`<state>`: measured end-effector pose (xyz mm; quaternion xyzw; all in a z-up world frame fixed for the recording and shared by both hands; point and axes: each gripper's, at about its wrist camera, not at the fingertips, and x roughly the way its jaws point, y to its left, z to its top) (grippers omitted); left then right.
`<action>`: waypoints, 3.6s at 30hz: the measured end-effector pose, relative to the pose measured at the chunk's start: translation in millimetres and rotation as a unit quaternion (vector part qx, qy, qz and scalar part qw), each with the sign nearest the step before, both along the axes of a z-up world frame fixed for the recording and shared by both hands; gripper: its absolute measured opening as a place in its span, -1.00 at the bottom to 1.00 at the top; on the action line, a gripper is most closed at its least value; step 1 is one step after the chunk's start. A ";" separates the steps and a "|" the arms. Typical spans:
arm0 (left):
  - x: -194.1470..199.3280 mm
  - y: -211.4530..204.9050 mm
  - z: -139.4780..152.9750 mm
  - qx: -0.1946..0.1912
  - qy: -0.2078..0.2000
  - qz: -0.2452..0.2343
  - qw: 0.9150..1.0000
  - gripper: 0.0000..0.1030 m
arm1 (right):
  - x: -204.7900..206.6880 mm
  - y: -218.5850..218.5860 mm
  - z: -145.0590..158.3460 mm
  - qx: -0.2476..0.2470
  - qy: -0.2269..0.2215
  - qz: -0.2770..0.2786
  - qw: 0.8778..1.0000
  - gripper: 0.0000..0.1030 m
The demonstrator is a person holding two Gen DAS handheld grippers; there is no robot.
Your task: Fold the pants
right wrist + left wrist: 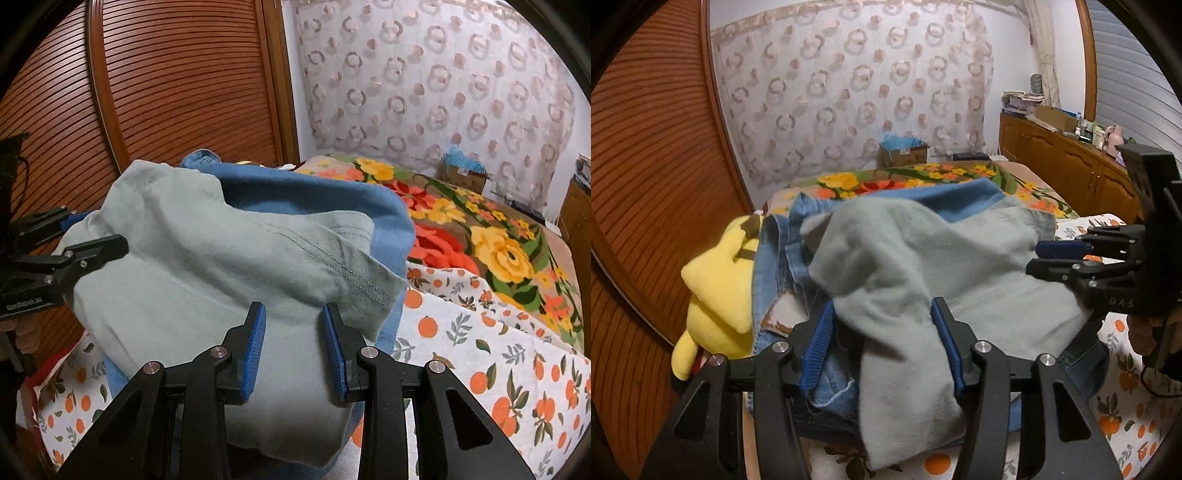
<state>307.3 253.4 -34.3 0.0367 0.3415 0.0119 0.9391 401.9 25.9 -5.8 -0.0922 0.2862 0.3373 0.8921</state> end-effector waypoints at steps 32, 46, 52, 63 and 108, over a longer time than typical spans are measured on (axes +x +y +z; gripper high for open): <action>-1.5 -24.3 74.4 0.012 -0.092 -0.003 0.996 0.05 | 23.8 -8.5 17.8 0.039 0.000 -0.036 0.999 -0.33; 65.3 -25.7 13.4 -0.010 0.027 0.014 0.999 0.02 | -19.8 -38.9 28.6 0.036 -0.011 -0.028 0.999 -0.33; 54.3 -36.4 11.7 -0.010 0.017 0.018 1.000 0.02 | -44.4 -54.1 31.3 0.045 -0.014 -0.029 0.998 -0.33; 0.2 -81.9 29.4 -0.023 -0.013 -0.006 1.000 0.03 | -89.9 -84.4 30.9 0.055 -0.020 -0.069 0.996 -0.33; -157.3 -241.5 24.9 -0.049 -0.072 -0.059 0.995 0.99 | -261.6 -125.2 26.1 0.061 -0.058 -0.214 0.973 0.55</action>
